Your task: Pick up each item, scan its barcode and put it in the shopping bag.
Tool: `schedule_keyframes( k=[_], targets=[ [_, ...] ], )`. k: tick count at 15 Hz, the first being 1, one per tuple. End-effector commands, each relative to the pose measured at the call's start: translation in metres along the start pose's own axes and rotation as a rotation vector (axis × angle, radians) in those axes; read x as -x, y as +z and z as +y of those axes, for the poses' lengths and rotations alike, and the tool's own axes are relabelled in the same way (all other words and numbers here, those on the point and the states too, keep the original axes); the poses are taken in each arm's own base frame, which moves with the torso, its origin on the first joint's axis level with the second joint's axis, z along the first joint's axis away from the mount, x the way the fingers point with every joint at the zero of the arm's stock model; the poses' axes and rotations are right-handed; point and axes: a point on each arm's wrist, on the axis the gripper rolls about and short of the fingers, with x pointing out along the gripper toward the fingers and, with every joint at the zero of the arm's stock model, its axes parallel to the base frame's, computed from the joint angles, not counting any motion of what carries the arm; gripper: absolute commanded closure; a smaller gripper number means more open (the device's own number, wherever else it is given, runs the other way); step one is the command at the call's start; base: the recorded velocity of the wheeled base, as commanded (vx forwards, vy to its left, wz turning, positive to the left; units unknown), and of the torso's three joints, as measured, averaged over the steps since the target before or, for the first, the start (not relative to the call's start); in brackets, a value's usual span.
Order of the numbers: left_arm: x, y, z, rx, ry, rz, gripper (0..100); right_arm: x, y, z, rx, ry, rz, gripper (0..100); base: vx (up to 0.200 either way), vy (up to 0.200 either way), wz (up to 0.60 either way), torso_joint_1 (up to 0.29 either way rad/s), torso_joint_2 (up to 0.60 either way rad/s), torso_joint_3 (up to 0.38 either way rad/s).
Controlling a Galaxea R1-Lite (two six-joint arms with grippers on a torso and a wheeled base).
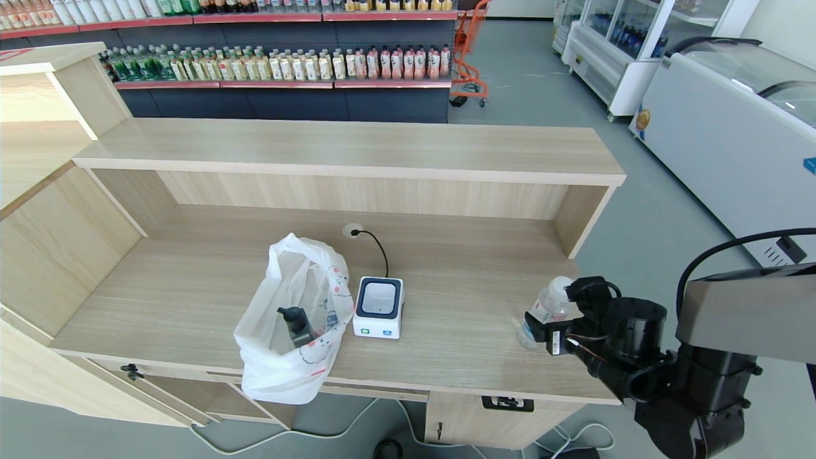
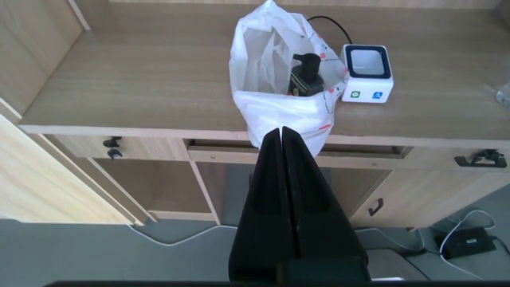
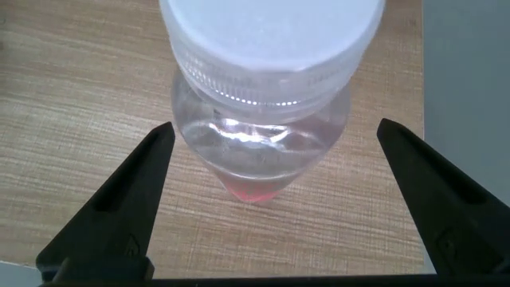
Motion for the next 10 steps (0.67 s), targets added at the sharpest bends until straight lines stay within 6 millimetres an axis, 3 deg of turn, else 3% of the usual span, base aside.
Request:
schedule_keyframes(
  k=[1,10],
  targets=[
    [0.0,0.0,0.0,0.0,0.0,0.0,100,-0.004,-0.004,0.001,0.002,0.002,0.006,0,0.0,0.0,0.0,0.0,0.0,0.0],
    [0.0,0.0,0.0,0.0,0.0,0.0,100,-0.024,-0.006,0.008,-0.004,0.008,-0.029,0,0.0,0.0,0.0,0.0,0.0,0.0]
  ],
)
